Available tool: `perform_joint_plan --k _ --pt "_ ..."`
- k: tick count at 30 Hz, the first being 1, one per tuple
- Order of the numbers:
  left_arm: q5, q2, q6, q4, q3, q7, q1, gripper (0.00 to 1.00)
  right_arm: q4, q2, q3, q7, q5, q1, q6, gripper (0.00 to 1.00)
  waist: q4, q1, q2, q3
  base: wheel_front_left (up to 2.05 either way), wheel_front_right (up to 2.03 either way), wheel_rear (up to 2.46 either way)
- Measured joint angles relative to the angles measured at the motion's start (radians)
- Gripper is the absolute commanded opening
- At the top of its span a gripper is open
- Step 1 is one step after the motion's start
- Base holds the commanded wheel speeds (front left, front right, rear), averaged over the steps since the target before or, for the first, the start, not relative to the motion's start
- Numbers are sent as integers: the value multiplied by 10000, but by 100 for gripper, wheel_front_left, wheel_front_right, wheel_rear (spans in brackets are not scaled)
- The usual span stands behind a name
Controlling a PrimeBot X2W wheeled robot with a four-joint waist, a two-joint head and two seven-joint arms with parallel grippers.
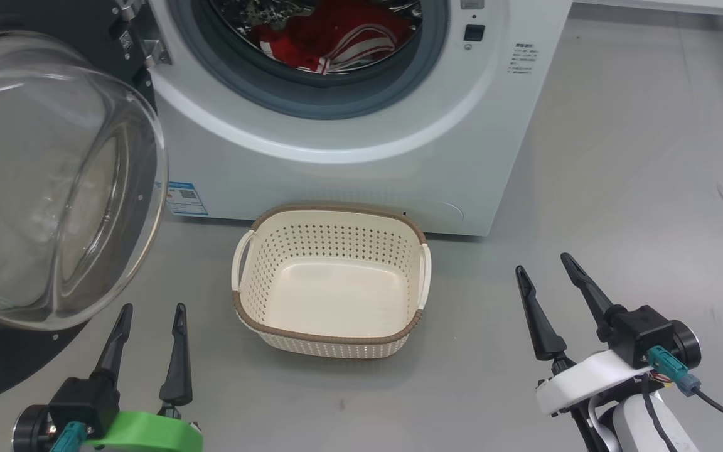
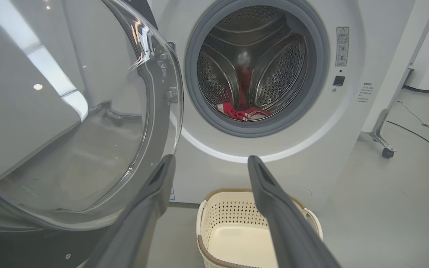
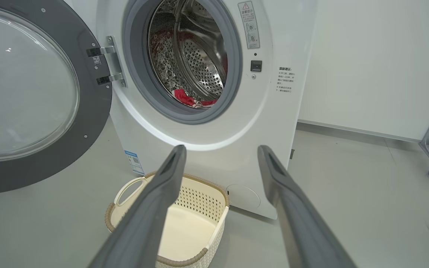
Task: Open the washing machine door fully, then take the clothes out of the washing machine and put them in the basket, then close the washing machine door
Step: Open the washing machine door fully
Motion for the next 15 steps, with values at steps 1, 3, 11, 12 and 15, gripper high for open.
perform_joint_plan --k 1,3,11,12,15 --pt "4 2 0 -8 -6 0 15 100 -12 2 12 0 2 19 0 100 -106 0 0 -4 0 0 0" --pt "6 2 2 -10 2 0 58 100 -77 6 38 0 10 20 0 100 -325 0 0 -8 0 0 0" --pt "117 4 13 -4 -48 0 186 100 -188 27 107 0 71 63 0 100 -1193 0 0 -8 0 0 0" --pt "134 4 13 -2 -69 0 186 100 -199 33 100 0 75 88 0 100 -1291 0 0 -7 0 0 0" --pt "148 4 15 27 -146 2 185 100 -290 63 -33 0 180 295 0 100 -1606 0 0 -12 0 0 0"
